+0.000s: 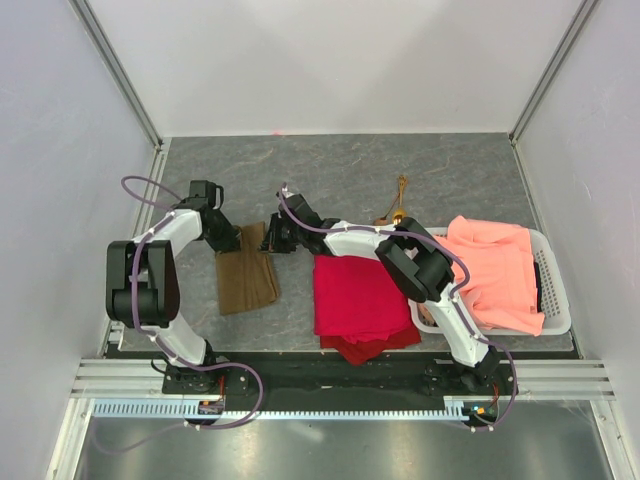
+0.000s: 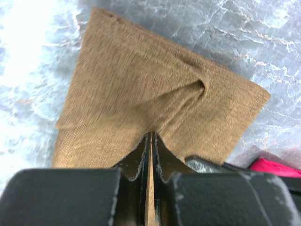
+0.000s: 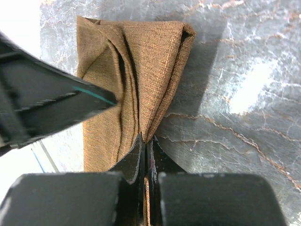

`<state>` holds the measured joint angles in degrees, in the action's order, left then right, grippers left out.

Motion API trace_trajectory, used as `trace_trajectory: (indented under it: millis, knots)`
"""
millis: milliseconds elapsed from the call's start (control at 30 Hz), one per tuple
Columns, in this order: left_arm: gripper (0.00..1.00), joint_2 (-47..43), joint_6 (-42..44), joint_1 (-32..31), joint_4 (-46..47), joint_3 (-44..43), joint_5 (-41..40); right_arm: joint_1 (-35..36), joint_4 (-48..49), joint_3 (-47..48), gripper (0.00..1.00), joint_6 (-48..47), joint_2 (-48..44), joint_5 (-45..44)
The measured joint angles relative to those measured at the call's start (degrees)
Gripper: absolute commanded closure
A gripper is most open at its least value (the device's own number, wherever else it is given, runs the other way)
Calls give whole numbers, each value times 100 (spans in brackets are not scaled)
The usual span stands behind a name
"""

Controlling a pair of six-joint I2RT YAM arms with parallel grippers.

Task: Fold the napkin into a case and place the utensils inside
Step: Fold the 2/3-rectangle-folded napkin at the center of the board.

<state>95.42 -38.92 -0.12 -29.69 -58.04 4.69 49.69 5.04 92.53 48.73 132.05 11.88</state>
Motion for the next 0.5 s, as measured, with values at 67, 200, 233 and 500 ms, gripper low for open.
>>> trace_trajectory:
  millis: [67, 200, 233, 500]
  knots:
    - [91, 133, -2, 0, 66, 0, 76, 0, -13, 31, 100, -61, 0, -13]
    - [91, 249, -22, -26, 256, 120, 251, 4, -66, 42, 100, -175, -33, -37]
    - [91, 245, -28, -37, 306, 144, 295, 4, -101, 44, 100, -208, -52, -42]
    - [91, 247, -234, -140, 870, 339, 625, 11, -229, 297, 100, -251, -79, -44]
